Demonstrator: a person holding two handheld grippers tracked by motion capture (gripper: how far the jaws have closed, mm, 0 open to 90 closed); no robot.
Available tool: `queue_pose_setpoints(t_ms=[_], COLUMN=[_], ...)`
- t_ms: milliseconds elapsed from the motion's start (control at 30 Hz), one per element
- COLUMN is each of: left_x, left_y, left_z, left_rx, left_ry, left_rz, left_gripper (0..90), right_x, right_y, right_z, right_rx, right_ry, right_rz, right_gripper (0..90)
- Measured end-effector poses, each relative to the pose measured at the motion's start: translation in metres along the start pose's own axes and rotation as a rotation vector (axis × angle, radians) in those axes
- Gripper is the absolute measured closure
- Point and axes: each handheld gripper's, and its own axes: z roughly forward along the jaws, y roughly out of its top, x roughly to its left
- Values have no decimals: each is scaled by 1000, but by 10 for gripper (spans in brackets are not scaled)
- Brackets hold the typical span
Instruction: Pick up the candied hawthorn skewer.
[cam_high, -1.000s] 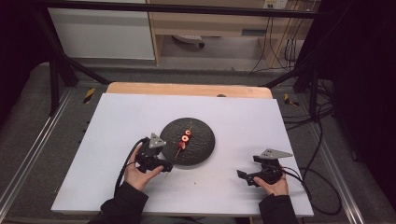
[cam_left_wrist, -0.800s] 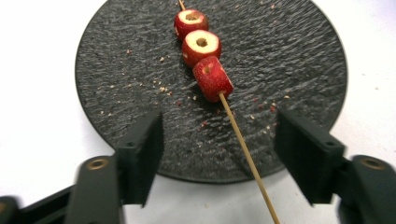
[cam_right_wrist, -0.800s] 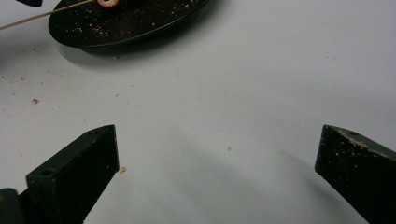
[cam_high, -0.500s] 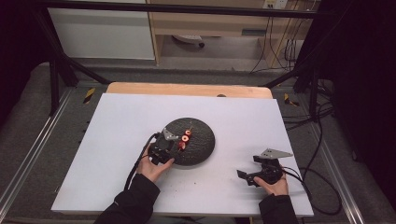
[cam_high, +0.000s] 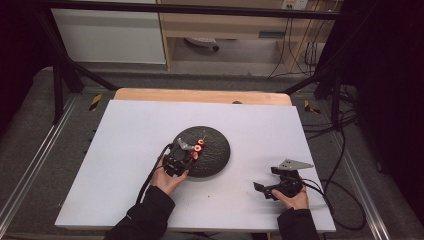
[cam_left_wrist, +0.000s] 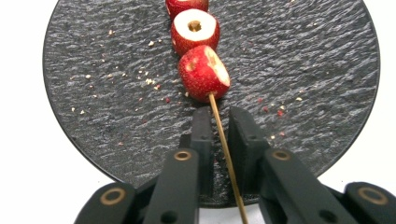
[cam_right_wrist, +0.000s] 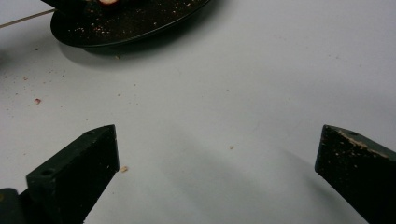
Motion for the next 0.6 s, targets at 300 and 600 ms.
queue_pose_setpoints(t_ms=[300, 600], left_x=[1, 6], left_y=[-1, -6], left_z=[-2, -6], left_rx=[-9, -54], left_ry=[22, -2], left_rz=[-19, -27], left_gripper=[878, 884], right_x=[0, 0], right_y=[0, 0], right_z=[-1, -1], right_rx=[0, 0], right_ry=[0, 0], right_rz=[4, 4], right_gripper=[5, 6])
